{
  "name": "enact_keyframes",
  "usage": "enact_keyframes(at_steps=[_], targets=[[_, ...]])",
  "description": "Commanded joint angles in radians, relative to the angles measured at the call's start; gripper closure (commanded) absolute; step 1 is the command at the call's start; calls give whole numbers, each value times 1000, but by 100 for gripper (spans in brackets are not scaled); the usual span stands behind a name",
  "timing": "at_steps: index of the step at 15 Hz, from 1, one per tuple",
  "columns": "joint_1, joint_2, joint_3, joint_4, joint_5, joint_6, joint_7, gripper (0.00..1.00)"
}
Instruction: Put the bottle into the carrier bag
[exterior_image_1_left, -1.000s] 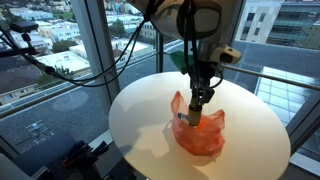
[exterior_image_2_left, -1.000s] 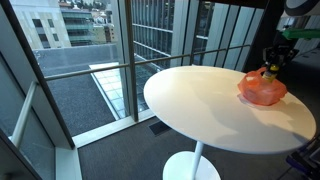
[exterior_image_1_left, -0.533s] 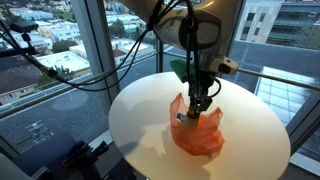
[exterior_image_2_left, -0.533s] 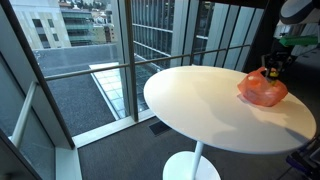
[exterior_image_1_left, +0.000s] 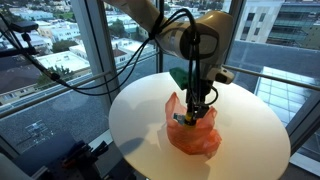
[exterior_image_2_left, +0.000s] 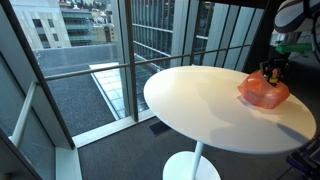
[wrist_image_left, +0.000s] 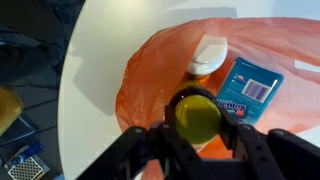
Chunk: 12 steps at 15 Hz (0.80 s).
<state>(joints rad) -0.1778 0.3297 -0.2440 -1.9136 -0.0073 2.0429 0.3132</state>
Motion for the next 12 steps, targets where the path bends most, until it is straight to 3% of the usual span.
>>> enact_keyframes(at_steps=[1, 3, 4, 5, 7, 9, 12], targets=[[1, 19, 4, 23, -17, -28, 5, 80], [2, 19, 6, 18, -15, -19, -2, 80], [2, 18, 7, 16, -14, -16, -5, 66], [3, 17, 8, 14, -14, -15, -6, 34], [3, 13, 10, 10, -13, -11, -9, 23], [3, 5, 11, 6, -11, -10, -12, 6], [6, -19, 13, -2, -12, -7, -14, 0]])
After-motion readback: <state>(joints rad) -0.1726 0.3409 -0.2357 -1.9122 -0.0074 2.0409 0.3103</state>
